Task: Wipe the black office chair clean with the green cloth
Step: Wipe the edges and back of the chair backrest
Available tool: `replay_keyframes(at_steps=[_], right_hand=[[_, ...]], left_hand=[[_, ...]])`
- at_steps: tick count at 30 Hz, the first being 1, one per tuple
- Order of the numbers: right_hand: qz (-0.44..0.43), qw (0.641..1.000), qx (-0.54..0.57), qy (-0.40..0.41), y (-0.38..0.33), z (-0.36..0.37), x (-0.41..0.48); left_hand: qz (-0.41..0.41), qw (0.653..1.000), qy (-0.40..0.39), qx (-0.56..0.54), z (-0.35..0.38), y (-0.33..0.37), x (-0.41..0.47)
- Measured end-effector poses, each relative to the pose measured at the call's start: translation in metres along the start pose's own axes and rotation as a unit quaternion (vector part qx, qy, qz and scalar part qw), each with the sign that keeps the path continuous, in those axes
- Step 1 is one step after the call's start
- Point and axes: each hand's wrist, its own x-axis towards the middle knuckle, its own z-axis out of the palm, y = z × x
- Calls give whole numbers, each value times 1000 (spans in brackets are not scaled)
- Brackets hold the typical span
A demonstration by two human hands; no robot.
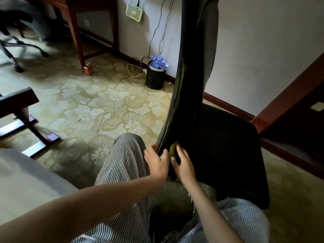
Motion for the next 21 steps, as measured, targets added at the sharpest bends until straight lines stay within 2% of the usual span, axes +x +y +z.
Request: replay_keyframes(at_steps=[1, 3, 5, 7, 9, 12, 14, 17, 19, 21], right_hand=[[-8, 999, 30, -20, 1, -4, 2], [-19, 993, 100, -57, -1, -12, 2], [12, 985, 145, -94, -7, -22, 3], [54, 975, 172, -128, -11, -37, 7], [51, 980, 146, -122, -14, -55, 12], [45, 997, 55, 1, -22, -80, 22], [59, 995, 66, 54, -31, -94, 26], [63, 990, 124, 14, -49, -106, 36], [47, 991, 120, -34, -62, -106, 42], [34, 993, 107, -42, -70, -103, 47]], left_hand=[[-45, 997, -51, -33, 7, -1, -8], [-106, 970, -157, -152, 18, 4, -17], [-145, 948, -175, -221, 26, 11, -11], [-180, 945, -168, -215, 33, 17, -1], [-203, 949, -151, -188, 39, 21, 8], [-180, 978, -68, -84, 44, 19, 6], [-179, 979, -27, -93, 46, 16, 0], [-188, 971, 6, -146, 49, 14, 5], [-218, 958, 18, -186, 51, 16, 10], [-258, 939, 34, -227, 54, 20, 13]])
